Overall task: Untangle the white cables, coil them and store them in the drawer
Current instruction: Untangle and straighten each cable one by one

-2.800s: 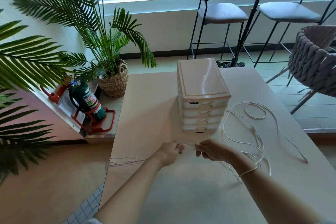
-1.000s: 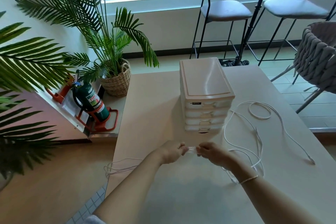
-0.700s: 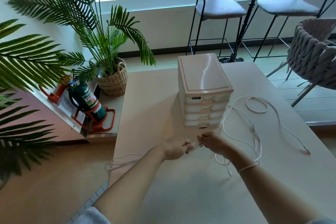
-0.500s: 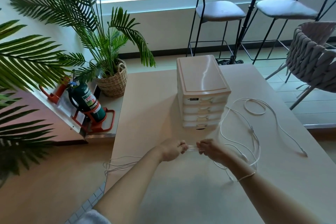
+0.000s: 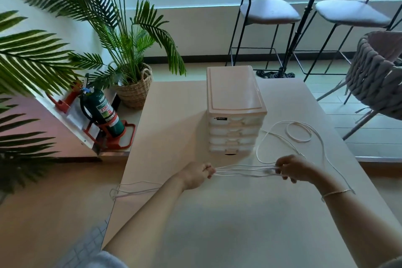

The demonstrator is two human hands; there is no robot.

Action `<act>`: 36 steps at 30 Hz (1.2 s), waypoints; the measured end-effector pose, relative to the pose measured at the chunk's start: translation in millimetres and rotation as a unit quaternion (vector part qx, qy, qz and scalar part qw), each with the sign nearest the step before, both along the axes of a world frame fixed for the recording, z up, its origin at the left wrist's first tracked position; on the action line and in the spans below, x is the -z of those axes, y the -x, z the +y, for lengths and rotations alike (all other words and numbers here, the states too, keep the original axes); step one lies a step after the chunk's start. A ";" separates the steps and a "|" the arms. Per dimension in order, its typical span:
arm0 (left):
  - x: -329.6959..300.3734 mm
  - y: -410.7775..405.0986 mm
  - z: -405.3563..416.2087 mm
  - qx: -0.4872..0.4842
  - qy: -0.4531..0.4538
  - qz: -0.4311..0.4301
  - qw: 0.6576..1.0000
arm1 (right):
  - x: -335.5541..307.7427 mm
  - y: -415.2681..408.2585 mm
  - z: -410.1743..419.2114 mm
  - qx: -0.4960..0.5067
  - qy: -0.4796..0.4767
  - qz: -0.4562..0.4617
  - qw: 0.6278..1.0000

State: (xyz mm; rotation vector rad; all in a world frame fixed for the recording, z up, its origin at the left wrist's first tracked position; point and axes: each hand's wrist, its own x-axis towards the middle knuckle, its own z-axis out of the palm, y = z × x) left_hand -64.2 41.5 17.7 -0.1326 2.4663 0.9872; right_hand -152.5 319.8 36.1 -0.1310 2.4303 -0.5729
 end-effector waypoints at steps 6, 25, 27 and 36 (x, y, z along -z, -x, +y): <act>1.6 -2.0 2.8 -0.004 0.017 -0.005 1.000 | 5.9 -1.8 -8.6 -0.184 -0.261 0.083 0.944; -10.7 3.7 9.0 0.013 -0.051 -0.025 0.998 | 15.8 -29.1 -102.0 -0.098 0.110 0.090 0.985; -7.8 5.7 2.6 -0.015 -0.053 -0.010 0.998 | 11.9 -34.1 -104.6 -0.126 0.100 0.070 0.984; -6.9 8.6 12.0 0.022 -0.044 -0.032 0.998 | 8.2 -29.3 -98.7 -0.032 0.190 0.023 0.981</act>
